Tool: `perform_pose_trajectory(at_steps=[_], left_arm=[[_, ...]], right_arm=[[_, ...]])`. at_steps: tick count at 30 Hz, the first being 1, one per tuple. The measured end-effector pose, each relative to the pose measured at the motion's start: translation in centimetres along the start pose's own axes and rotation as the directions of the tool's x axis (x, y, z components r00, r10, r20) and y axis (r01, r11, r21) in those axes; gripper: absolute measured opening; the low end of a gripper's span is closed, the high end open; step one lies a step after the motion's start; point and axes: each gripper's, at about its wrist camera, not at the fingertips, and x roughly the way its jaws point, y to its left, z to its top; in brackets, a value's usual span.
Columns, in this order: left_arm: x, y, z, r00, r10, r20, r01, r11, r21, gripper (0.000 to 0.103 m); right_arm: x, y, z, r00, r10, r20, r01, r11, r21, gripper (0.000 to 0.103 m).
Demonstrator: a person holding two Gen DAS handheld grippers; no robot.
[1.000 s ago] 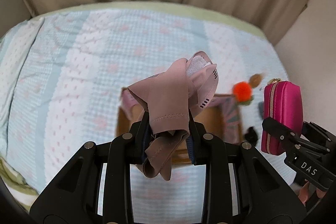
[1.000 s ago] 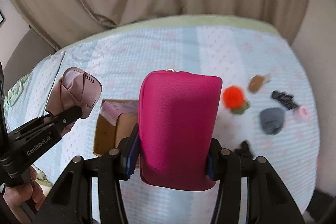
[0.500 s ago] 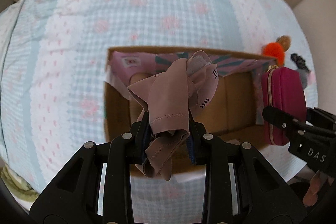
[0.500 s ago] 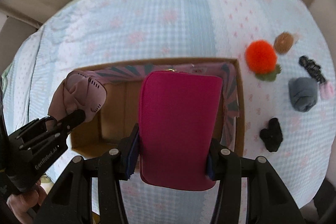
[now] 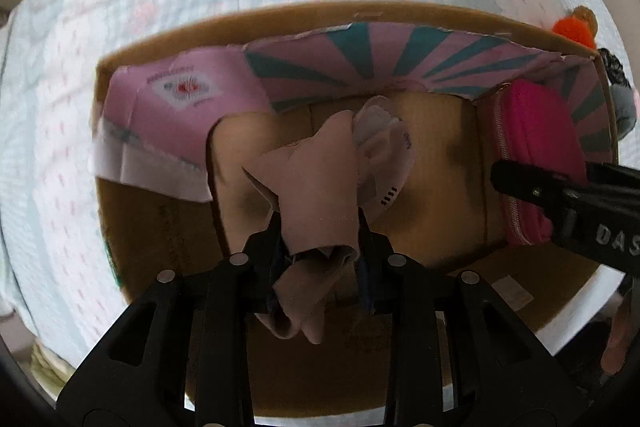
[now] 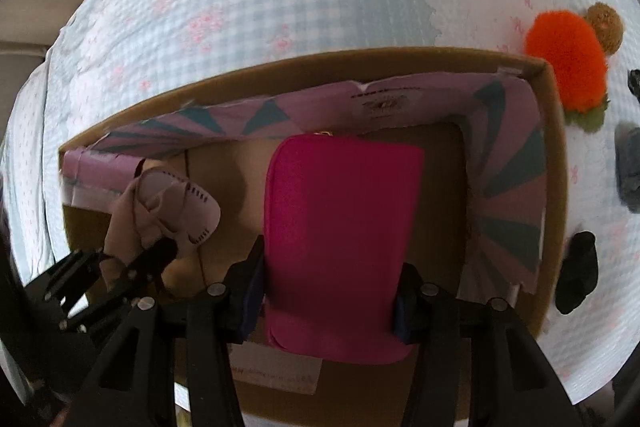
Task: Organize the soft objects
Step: 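Carry the beige cloth and magenta pouch over the cardboard box with both tools, then open both tools to drop the cloth and pouch into the box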
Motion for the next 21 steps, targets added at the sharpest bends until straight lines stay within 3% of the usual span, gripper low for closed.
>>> perform_pose_trajectory(at_steps=[1, 2, 4, 5, 12, 21], left_arm=[[-0.1, -0.2, 0.0, 1.0, 0.008, 0.008, -0.008, 1.0, 0.01, 0.087], [-0.2, -0.5, -0.1, 1.0, 0.016, 0.012, -0.016, 1.0, 0.022, 0.102], [-0.3, -1.0, -0.4, 0.999, 0.03, 0.035, -0.031, 0.999, 0.037, 0.103], [-0.2, -1.1, -0.5, 0.999, 0.029, 0.033, -0.03, 0.999, 0.044, 0.103], [0.2, -1.2, -0.6, 0.999, 0.006, 0.041, -0.008, 0.999, 0.039, 0.103], [-2.4, -1.3, -1.4, 0.996, -0.003, 0.091, 0.001, 1.0, 0.022, 0.103]], right_arm=[[0.2, -0.1, 0.2, 1.0, -0.001, 0.005, 0.001, 1.0, 0.008, 0.061], [0.2, -0.2, 0.3, 1.0, 0.004, 0.019, -0.004, 1.0, 0.017, 0.083], [-0.1, -0.1, 0.5, 0.997, 0.053, 0.049, -0.055, 0.998, 0.024, 0.096], [-0.3, 0.1, 0.5, 0.997, 0.054, 0.06, -0.055, 0.998, 0.017, 0.097], [0.2, 1.0, 0.4, 0.997, 0.036, 0.064, -0.036, 0.999, -0.004, 0.097], [-2.7, 2.4, -1.7, 0.992, 0.028, 0.122, -0.023, 0.999, -0.039, 0.097]])
